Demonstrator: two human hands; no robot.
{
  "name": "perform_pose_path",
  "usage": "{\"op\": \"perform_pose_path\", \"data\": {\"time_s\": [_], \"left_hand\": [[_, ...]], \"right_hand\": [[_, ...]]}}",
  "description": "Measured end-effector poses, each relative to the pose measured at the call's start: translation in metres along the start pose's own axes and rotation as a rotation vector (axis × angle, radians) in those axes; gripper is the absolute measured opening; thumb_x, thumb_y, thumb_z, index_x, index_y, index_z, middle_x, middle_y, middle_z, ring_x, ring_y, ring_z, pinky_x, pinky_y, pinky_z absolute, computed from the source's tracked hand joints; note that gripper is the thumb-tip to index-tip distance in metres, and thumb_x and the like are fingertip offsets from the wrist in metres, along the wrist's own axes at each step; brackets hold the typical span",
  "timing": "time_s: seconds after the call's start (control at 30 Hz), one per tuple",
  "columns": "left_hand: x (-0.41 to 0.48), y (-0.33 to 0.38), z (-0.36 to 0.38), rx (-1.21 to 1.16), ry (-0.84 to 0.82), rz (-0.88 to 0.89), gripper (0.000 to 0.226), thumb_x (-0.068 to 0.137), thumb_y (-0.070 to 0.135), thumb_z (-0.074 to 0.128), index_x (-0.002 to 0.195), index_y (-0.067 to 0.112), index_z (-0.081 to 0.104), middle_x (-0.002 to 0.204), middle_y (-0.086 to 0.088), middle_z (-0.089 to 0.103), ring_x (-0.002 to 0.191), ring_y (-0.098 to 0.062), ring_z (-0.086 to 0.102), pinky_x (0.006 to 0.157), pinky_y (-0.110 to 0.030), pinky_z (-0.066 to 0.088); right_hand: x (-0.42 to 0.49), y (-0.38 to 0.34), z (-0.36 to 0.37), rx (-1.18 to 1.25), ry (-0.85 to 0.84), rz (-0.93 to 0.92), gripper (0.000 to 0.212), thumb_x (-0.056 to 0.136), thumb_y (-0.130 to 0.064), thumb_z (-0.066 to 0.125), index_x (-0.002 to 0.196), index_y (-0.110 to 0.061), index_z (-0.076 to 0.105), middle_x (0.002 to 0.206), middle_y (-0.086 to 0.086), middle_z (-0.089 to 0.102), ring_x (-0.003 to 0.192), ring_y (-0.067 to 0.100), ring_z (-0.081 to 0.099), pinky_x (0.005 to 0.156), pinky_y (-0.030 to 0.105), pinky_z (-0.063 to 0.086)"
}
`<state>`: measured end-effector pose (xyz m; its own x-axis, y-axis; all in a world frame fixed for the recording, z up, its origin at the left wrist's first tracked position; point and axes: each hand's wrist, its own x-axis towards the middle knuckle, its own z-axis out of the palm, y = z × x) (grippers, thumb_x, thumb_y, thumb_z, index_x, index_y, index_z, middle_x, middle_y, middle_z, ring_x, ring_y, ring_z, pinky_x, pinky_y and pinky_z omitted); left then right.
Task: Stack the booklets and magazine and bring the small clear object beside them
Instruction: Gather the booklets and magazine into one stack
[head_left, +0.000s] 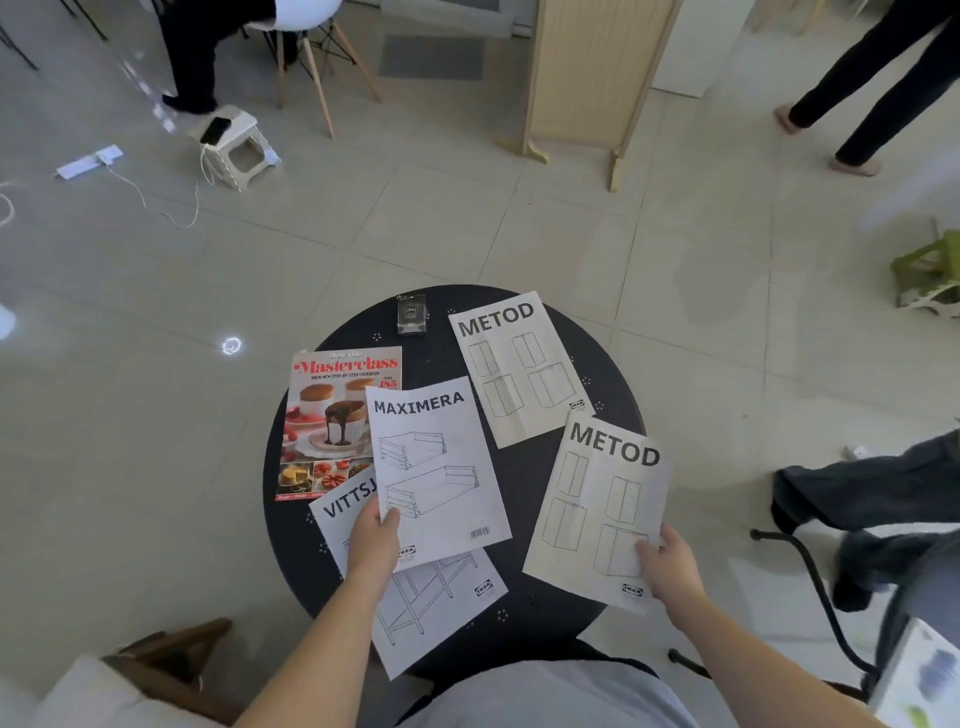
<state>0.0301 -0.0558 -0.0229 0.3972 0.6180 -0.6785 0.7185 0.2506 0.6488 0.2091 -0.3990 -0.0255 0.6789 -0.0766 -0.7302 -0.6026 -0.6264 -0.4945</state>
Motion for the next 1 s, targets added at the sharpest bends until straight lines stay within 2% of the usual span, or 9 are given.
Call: {"op": "perform_pose_path", "data": {"time_s": [0.07, 0.17, 0.23, 0.33, 0.4, 0.5, 0.83, 0.9, 1.0], "left_hand": [[-0.008, -0.003, -0.01, -0.007, -0.01, 0.007, 0.038, 0.114, 0.016, 0.044, 0.149, 0.024, 0.057, 0.138, -0.003, 0.069, 0.121, -0.029, 0.067, 0.074, -0.035, 0.058], [-0.02, -0.006, -0.028, -0.013, -0.025, 0.005, 0.037, 0.115, 0.018, 0.043, 0.148, 0.026, 0.057, 0.137, -0.002, 0.069, 0.118, -0.027, 0.068, 0.07, -0.034, 0.058], [-0.027, -0.007, -0.04, -0.017, -0.033, 0.004, 0.035, 0.115, 0.017, 0.043, 0.146, 0.027, 0.058, 0.134, -0.001, 0.069, 0.119, -0.027, 0.068, 0.069, -0.034, 0.058], [-0.036, -0.014, -0.06, -0.023, -0.05, 0.021, 0.037, 0.114, 0.015, 0.042, 0.144, 0.028, 0.06, 0.135, -0.001, 0.07, 0.116, -0.024, 0.068, 0.074, -0.038, 0.059], [-0.041, -0.017, -0.071, -0.006, -0.067, 0.039, 0.04, 0.113, 0.016, 0.041, 0.146, 0.029, 0.061, 0.138, -0.001, 0.071, 0.118, -0.024, 0.068, 0.078, -0.04, 0.06], [-0.045, -0.018, -0.084, 0.002, -0.092, 0.074, 0.041, 0.113, 0.014, 0.042, 0.145, 0.028, 0.062, 0.134, 0.001, 0.073, 0.118, -0.023, 0.068, 0.081, -0.04, 0.059], [-0.072, -0.005, -0.1, -0.065, -0.242, 0.16, 0.033, 0.114, 0.019, 0.045, 0.134, 0.035, 0.066, 0.124, 0.008, 0.078, 0.114, -0.019, 0.074, 0.08, -0.033, 0.062], [-0.077, 0.0, -0.099, -0.088, -0.267, 0.173, 0.034, 0.114, 0.02, 0.046, 0.136, 0.035, 0.067, 0.123, 0.01, 0.08, 0.112, -0.015, 0.076, 0.084, -0.035, 0.064], [-0.081, 0.003, -0.098, -0.105, -0.303, 0.187, 0.036, 0.114, 0.024, 0.048, 0.143, 0.037, 0.065, 0.128, 0.014, 0.078, 0.121, -0.013, 0.074, 0.104, -0.047, 0.061]], "right_hand": [[-0.012, 0.003, -0.002, 0.035, 0.006, -0.009, 0.029, 0.108, -0.007, 0.047, 0.133, -0.015, 0.06, 0.101, 0.006, 0.076, 0.082, 0.027, 0.071, 0.062, 0.033, 0.051], [-0.032, 0.005, -0.004, 0.109, 0.016, -0.036, 0.031, 0.11, -0.007, 0.048, 0.138, -0.012, 0.06, 0.111, 0.013, 0.077, 0.085, 0.028, 0.073, 0.062, 0.033, 0.052], [-0.046, 0.006, -0.005, 0.159, 0.027, -0.059, 0.028, 0.11, -0.007, 0.049, 0.134, -0.014, 0.061, 0.105, 0.01, 0.077, 0.084, 0.029, 0.074, 0.061, 0.032, 0.052], [-0.068, 0.009, -0.002, 0.215, 0.028, -0.107, 0.025, 0.109, -0.007, 0.051, 0.13, -0.01, 0.066, 0.104, 0.008, 0.078, 0.09, 0.03, 0.076, 0.07, 0.038, 0.059], [-0.079, 0.012, 0.003, 0.258, 0.019, -0.126, 0.025, 0.109, -0.007, 0.053, 0.129, -0.01, 0.069, 0.108, 0.008, 0.08, 0.096, 0.032, 0.078, 0.083, 0.048, 0.064], [-0.097, 0.014, 0.015, 0.335, -0.02, -0.143, 0.023, 0.109, -0.008, 0.056, 0.125, -0.012, 0.072, 0.111, 0.01, 0.083, 0.102, 0.036, 0.079, 0.097, 0.061, 0.062], [-0.14, -0.018, 0.069, 0.381, -0.256, -0.268, 0.025, 0.11, -0.009, 0.054, 0.129, -0.015, 0.07, 0.122, 0.007, 0.082, 0.115, 0.032, 0.078, 0.103, 0.06, 0.059], [-0.145, -0.031, 0.076, 0.367, -0.285, -0.283, 0.026, 0.111, -0.008, 0.053, 0.13, -0.015, 0.068, 0.122, 0.007, 0.082, 0.114, 0.031, 0.078, 0.102, 0.059, 0.06], [-0.149, -0.049, 0.082, 0.352, -0.313, -0.294, 0.027, 0.11, -0.007, 0.052, 0.131, -0.016, 0.066, 0.122, 0.005, 0.083, 0.114, 0.029, 0.079, 0.103, 0.057, 0.06]]}}
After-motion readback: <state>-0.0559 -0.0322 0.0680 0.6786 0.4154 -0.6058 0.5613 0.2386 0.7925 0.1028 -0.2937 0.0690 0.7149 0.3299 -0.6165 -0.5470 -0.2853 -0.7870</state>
